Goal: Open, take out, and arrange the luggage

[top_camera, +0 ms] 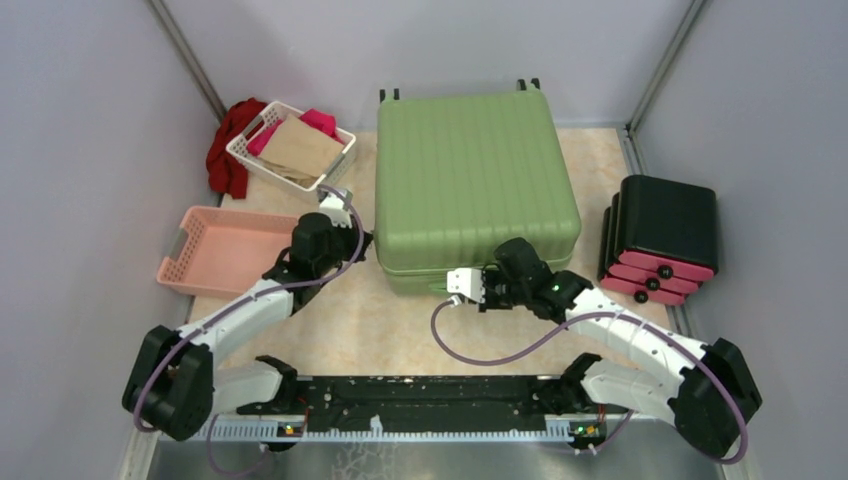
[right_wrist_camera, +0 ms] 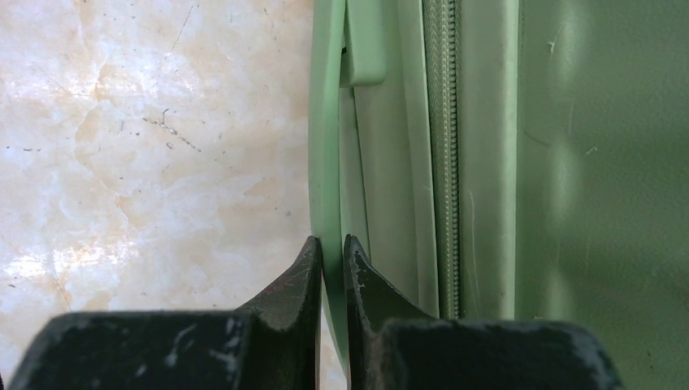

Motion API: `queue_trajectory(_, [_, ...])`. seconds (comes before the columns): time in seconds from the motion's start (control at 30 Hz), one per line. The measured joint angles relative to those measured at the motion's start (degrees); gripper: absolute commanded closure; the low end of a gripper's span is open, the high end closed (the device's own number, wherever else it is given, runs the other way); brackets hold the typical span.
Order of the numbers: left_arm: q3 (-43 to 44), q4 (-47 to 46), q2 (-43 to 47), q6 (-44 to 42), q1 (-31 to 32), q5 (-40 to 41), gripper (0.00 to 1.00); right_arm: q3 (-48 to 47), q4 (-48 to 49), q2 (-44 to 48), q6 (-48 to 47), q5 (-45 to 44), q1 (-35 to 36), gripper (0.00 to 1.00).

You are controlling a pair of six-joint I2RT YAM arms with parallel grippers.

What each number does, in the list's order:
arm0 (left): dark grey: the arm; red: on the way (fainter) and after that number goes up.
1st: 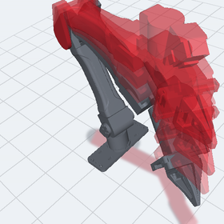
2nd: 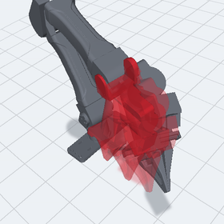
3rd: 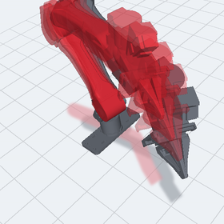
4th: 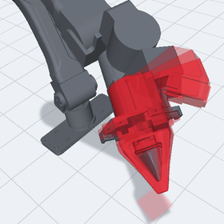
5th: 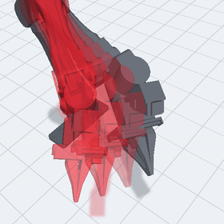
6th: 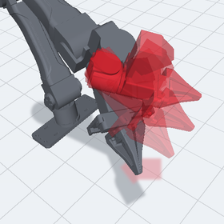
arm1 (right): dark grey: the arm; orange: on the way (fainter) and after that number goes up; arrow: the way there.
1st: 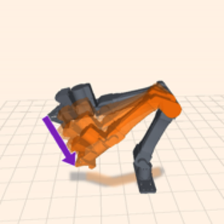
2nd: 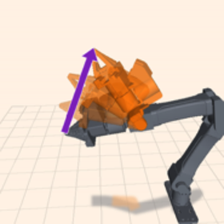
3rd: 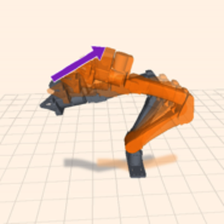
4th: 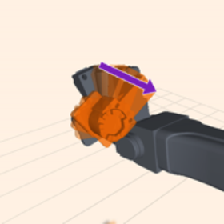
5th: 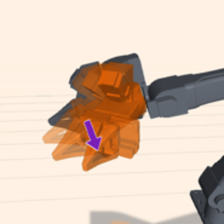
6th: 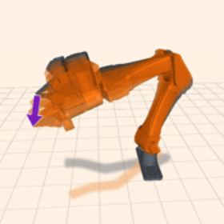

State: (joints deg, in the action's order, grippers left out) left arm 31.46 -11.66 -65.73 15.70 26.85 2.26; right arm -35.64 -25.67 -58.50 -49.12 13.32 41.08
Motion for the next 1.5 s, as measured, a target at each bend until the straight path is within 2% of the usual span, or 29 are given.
queue_trajectory(0.33, [6.5, -11.2, -14.2, -5.5, -6.4, -6.0, 1.0, 1.8, 0.4, 2.5, -3.8, -0.2, -0.1, 1.0])
queue_trajectory(0.6, [17.9, -16.7, -28.5, -7.6, -11.3, -11.8, 1.0, 2.6, -0.9, 4.3, -6.6, -0.4, -0.7, 1.0])
queue_trajectory(0.97, [32.9, -22.9, -44.3, -11.1, -13.7, -13.2, 1.0, 2.6, -2.5, 4.7, -8.9, -0.7, -1.2, 1.0])
queue_trajectory(1.43, [47.0, -26.1, -57.0, -10.8, -15.1, -16.5, 1.0, 2.6, -2.7, 4.7, -9.2, 0.1, -1.9, 1.0])
queue_trajectory(1.5, [48.6, -26.0, -58.2, -10.1, -15.3, -17.2, 0.9, 2.6, -2.6, 4.7, -9.2, 0.2, -2.0, 1.0])
